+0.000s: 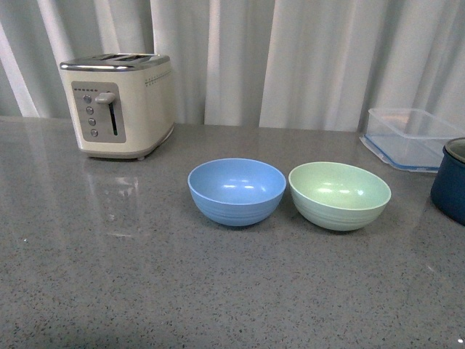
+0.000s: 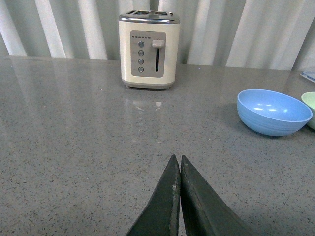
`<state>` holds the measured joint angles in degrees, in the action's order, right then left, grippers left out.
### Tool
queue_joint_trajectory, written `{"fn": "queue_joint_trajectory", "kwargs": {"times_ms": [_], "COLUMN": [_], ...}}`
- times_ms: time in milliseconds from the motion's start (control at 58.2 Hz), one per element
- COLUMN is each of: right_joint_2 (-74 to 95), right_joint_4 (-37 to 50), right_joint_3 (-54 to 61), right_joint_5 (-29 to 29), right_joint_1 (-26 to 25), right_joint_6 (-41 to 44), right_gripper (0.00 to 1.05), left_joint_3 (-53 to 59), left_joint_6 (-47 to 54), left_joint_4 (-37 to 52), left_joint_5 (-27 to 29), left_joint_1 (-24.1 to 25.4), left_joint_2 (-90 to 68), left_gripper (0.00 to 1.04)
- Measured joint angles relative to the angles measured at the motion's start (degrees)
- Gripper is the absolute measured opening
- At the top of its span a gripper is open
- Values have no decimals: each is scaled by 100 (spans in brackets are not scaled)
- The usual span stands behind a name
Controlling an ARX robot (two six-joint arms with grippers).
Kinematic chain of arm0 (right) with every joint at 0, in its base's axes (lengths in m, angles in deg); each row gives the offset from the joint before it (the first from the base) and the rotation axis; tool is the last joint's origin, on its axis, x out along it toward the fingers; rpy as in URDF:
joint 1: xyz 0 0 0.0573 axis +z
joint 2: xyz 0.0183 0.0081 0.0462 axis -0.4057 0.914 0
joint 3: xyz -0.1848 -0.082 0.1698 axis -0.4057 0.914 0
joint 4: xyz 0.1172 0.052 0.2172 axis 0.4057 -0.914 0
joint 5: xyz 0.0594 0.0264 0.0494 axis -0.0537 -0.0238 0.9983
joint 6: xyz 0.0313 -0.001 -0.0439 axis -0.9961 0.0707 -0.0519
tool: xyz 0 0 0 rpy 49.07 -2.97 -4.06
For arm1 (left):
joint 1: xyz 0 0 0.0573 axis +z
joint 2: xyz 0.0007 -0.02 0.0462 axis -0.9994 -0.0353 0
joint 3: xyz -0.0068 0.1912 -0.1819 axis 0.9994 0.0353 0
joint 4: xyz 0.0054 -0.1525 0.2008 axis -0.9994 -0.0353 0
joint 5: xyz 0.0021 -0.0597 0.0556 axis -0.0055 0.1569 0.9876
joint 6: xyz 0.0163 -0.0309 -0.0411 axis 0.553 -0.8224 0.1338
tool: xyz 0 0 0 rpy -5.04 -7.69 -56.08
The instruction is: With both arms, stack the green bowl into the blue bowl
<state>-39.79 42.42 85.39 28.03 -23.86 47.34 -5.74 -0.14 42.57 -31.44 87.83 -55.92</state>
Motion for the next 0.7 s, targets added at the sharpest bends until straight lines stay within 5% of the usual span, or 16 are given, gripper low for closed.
{"fn": "queue_joint_trajectory", "kwargs": {"times_ms": [447,704], "right_joint_2": [0,0], "right_joint_4": [0,0], "right_joint_3": [0,0], "right_joint_5": [2,0], "right_joint_1": [0,0], "right_joint_6": [0,0], "right_gripper": [95,95], "left_joint_3": [0,0], "left_joint_6": [0,-2], "left_joint_4": [-1248,-1257], "left_joint_5": [0,0], "left_joint_1": [0,0], "left_joint_2": [1211,1213], "left_gripper": [4,47]}}
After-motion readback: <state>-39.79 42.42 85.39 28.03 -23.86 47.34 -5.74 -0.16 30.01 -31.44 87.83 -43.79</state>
